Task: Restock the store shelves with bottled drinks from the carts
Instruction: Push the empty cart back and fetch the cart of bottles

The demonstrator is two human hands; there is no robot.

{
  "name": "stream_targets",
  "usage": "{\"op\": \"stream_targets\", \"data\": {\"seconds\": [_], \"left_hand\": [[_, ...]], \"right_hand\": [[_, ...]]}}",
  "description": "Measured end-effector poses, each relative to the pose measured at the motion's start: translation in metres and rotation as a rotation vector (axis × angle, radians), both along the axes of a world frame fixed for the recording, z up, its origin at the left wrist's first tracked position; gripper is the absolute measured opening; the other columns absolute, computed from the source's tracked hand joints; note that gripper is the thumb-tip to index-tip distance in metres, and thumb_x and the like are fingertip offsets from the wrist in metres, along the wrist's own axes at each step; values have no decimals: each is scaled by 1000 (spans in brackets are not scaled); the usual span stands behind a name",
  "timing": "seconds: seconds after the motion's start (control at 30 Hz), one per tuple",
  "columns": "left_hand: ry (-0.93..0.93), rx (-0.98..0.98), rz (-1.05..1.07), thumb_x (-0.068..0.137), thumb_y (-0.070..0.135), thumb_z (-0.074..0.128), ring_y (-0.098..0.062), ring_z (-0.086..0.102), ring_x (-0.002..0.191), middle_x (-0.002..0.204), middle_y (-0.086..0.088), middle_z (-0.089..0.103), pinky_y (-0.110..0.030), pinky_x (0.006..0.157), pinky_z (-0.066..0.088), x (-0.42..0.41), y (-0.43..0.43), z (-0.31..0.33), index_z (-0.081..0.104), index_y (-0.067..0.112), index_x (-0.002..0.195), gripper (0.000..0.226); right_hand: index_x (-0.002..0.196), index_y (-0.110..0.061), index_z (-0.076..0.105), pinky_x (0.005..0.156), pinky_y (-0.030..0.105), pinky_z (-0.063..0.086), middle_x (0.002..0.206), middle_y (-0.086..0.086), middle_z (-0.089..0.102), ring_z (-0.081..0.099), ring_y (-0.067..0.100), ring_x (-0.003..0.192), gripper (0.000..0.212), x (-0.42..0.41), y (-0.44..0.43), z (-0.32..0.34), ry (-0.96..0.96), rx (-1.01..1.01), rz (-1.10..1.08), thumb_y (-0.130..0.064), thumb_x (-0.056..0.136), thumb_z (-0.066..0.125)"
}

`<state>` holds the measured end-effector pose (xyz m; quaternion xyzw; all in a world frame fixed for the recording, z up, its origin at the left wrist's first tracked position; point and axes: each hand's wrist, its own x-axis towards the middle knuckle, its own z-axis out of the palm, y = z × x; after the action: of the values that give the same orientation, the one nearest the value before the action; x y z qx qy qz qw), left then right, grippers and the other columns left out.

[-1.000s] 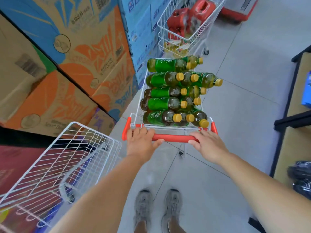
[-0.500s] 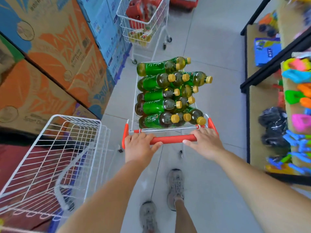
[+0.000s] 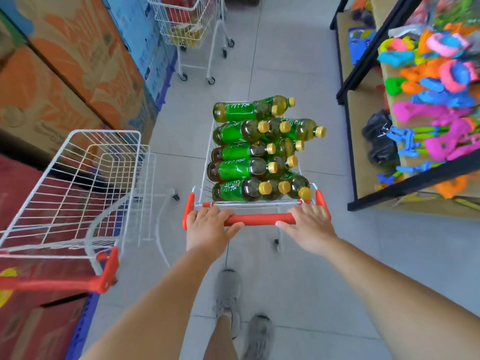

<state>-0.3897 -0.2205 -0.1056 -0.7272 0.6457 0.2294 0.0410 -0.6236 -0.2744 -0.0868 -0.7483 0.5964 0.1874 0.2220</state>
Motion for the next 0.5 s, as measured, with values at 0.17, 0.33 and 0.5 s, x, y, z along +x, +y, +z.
{"op": "stream_targets", "data": {"seconds": [0.17, 0.33, 0.5], "left_hand": [[22, 12, -32, 93, 67, 33, -18, 45, 123, 122, 12, 57, -38, 107, 21, -34, 86, 3, 54, 42, 122, 44], [-9, 3, -81, 92, 69, 30, -18, 47, 119, 118, 12, 58, -38, 104, 23, -61, 180, 0, 53, 43, 120, 45], [-43, -34, -153, 93, 68, 28, -21, 48, 119, 117, 10, 59, -39, 103, 23, -83, 279, -4, 55, 40, 119, 46]], "right_hand": [[124, -31, 48, 109, 38, 20, 126, 1, 49, 37, 25, 124, 54, -35, 93, -2, -22, -1, -36, -68, 90, 29], [129, -30, 45, 112, 41, 18, 130, 1, 47, 35, 27, 128, 57, -64, 197, -4, -22, -10, -81, -68, 91, 26], [127, -30, 46, 112, 42, 20, 129, 1, 48, 37, 26, 127, 58, -89, 305, -12, -11, -31, -124, -70, 90, 24]]}}
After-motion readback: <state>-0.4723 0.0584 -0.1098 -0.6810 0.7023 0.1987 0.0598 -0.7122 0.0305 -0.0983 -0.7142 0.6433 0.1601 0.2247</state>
